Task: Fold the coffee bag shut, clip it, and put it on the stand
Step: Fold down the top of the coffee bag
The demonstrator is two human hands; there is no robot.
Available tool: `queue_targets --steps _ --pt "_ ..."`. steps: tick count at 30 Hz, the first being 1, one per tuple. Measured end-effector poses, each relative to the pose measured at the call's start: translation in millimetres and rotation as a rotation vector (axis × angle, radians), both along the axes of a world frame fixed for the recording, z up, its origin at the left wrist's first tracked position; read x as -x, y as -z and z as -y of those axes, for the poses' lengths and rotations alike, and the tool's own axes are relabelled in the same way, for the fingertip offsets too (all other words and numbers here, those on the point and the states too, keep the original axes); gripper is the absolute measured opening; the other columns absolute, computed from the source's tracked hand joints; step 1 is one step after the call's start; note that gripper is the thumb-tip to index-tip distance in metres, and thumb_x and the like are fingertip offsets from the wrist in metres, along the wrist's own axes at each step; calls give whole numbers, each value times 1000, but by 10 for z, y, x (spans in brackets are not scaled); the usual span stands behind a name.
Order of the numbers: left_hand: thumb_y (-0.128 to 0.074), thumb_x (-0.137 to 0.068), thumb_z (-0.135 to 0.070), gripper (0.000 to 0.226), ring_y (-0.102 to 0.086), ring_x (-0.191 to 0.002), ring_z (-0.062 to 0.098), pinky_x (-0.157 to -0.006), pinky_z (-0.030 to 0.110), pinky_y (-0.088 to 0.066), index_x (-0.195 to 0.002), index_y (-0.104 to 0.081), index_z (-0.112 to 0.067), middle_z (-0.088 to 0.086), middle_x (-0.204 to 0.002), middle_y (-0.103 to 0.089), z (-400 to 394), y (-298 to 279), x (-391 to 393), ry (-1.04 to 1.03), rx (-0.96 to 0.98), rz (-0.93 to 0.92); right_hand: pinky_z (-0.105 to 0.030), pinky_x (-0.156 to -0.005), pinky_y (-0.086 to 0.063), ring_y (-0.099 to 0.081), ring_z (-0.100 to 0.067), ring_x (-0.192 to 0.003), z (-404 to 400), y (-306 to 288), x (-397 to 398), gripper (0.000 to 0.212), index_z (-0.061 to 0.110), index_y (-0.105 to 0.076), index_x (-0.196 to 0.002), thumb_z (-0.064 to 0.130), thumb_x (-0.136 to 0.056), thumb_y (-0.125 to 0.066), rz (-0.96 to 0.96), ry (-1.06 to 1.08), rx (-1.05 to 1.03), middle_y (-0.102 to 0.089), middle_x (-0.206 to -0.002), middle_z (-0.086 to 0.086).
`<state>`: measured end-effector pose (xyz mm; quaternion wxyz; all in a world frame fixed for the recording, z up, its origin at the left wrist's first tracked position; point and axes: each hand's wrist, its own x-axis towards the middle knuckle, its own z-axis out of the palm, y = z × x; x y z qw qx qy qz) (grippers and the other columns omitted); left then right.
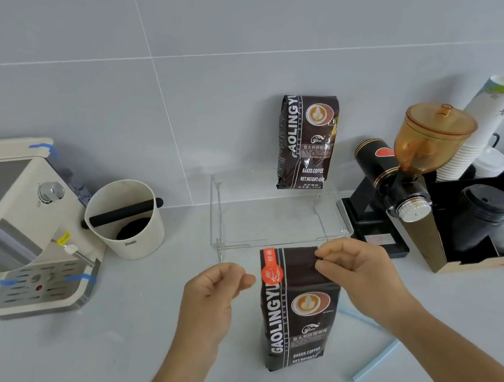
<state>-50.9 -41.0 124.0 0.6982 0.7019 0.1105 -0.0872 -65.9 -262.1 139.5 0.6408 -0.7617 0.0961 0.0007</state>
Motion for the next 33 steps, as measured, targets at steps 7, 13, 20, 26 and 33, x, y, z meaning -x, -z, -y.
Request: queue_targets --steps 7,13,20,26,33 --pt "-67 -86 -20 11 -72 -82 10 -72 22 -48 -89 -69 -30 -1 -87 -79 -107 -96 -96 185 -214 92 -24 -60 -62 -75 -12 -87 52 4 19 18 17 -72 -88 1 -88 -62 -63 -35 -38 -79 -80 1" --pt "-69 -85 -21 50 -66 -97 -3 -90 15 -46 -127 -53 -43 -15 -94 -76 56 -92 -164 441 -381 306 -26 -64 -62 -75 -19 -87 21 15 50 25 17 -73 -90 -4 -88 -61 -73 -34 -66 -80 -83 -5" --pt "-72 -83 -18 20 -62 -90 -13 -76 -1 -42 -100 -75 -28 -39 -77 -67 117 -131 -263 455 -510 430 -34 -73 -63 -73 -19 -92 -1 35 78 25 35 -73 -89 10 -85 -71 -72 -55 129 -78 -88 0" --pt "-73 -81 -24 6 -61 -89 6 -76 8 -42 -79 -74 -29 -10 -82 -64 86 -126 -354 525 -584 484 -23 -72 -57 -65 -11 -80 -24 -32 77 25 36 -68 -70 15 -85 -70 53 -99 447 -65 -77 10" --pt "-75 -80 -15 21 -62 -64 3 -70 13 -47 -81 -71 -36 -10 -59 -68 79 -80 -326 527 -341 272 -21 -63 -58 -69 -11 -71 -64 -50 63 20 22 -69 -72 9 -87 -67 -85 -62 295 -75 -75 8"
